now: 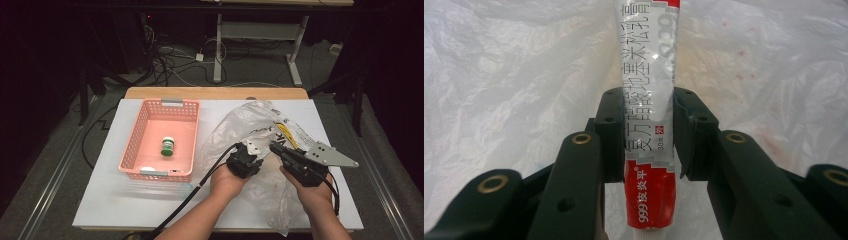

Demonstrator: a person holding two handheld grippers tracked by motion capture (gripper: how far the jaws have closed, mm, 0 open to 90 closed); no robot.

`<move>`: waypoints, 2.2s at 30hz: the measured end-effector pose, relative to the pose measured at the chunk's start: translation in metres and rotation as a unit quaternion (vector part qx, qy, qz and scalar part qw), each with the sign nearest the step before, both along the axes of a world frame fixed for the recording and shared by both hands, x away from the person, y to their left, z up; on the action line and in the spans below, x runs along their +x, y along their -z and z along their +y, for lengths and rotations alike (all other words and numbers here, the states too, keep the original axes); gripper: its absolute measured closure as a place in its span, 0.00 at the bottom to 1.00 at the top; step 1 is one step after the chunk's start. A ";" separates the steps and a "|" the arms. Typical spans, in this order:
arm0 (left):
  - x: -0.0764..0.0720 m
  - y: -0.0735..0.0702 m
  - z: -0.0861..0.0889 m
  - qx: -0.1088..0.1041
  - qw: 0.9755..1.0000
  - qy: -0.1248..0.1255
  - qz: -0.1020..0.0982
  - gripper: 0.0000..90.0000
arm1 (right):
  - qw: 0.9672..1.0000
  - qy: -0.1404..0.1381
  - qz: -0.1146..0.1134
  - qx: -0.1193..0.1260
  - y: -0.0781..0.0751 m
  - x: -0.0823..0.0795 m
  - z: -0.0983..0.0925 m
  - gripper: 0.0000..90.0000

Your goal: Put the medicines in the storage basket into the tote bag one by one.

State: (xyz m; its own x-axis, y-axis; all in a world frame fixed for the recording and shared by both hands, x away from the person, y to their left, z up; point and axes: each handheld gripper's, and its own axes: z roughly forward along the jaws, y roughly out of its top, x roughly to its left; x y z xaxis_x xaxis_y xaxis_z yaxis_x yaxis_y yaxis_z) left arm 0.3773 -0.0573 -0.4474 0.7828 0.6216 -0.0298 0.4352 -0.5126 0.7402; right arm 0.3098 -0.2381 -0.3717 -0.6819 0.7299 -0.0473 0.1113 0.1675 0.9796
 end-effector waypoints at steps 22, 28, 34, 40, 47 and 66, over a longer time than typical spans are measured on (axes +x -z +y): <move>0.013 0.014 -0.014 0.004 1.000 0.004 0.005 0.69 | 1.000 0.007 0.011 0.001 0.005 0.005 -0.003 1.00; 0.008 0.010 -0.009 0.000 1.000 0.026 0.008 0.60 | 1.000 0.007 0.012 0.002 0.005 0.005 -0.003 1.00; -0.008 0.007 0.004 -0.051 0.998 0.043 0.015 0.50 | 1.000 0.009 0.012 0.003 0.005 0.005 -0.005 1.00; -0.027 0.004 0.023 -0.078 0.994 0.070 0.020 0.42 | 1.000 0.008 0.010 0.000 0.005 0.004 -0.004 1.00; -0.049 0.002 0.042 -0.088 0.993 0.078 0.019 0.24 | 1.000 0.006 0.009 -0.003 0.004 0.002 -0.004 1.00; -0.078 -0.002 0.082 -0.088 0.994 0.071 0.004 0.00 | 1.000 0.008 0.010 -0.008 0.006 0.002 -0.003 1.00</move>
